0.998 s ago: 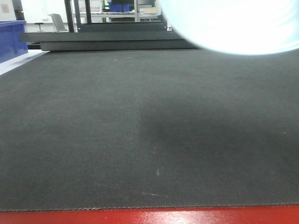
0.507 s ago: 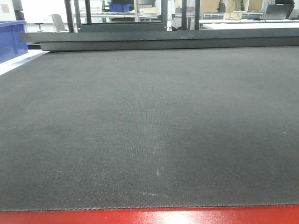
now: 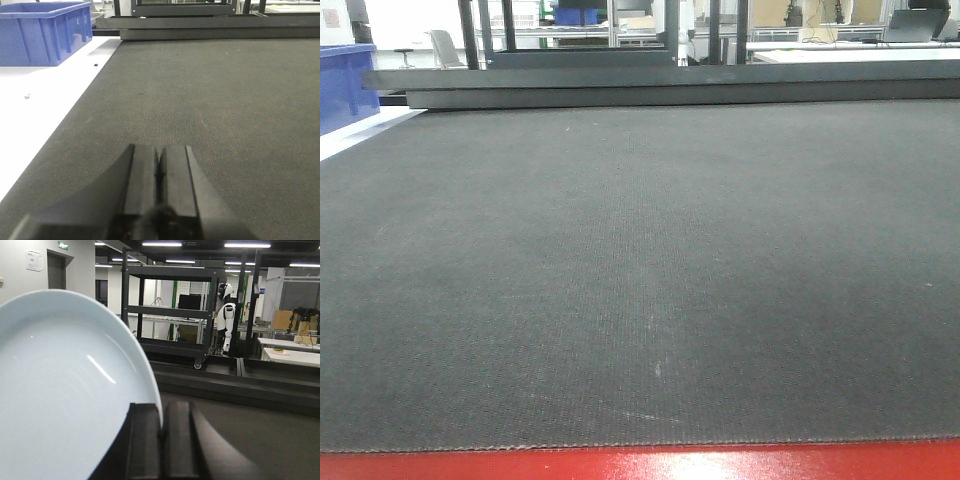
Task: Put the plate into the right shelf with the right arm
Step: 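Hold the plate raised in the right gripper, then drive the base away from the table toward the steel shelving rack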
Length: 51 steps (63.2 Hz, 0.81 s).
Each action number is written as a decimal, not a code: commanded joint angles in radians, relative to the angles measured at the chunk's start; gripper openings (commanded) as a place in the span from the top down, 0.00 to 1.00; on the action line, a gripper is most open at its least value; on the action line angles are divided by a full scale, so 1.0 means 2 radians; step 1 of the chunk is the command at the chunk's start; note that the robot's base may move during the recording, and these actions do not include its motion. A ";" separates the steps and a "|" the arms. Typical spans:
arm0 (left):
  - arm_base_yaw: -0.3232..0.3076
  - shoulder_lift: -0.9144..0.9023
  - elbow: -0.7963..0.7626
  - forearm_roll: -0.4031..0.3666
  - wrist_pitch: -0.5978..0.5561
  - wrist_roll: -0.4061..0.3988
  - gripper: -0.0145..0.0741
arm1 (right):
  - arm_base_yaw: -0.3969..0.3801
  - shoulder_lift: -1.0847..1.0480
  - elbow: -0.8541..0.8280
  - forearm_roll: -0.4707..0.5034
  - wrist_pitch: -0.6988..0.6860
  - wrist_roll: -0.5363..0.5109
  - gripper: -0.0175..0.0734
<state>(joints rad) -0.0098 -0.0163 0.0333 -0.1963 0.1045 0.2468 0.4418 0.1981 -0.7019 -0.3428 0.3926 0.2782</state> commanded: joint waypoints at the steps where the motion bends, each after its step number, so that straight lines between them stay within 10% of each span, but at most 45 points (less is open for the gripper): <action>1: 0.000 -0.006 0.003 -0.002 -0.040 -0.001 0.89 | -0.003 0.007 -0.013 -0.010 -0.047 -0.004 0.75; 51: 0.000 -0.006 0.003 -0.002 -0.040 -0.001 0.89 | -0.003 0.007 -0.013 -0.010 -0.046 -0.004 0.75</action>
<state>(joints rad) -0.0098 -0.0163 0.0333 -0.1963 0.1045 0.2468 0.4418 0.1981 -0.7019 -0.3443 0.3926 0.2765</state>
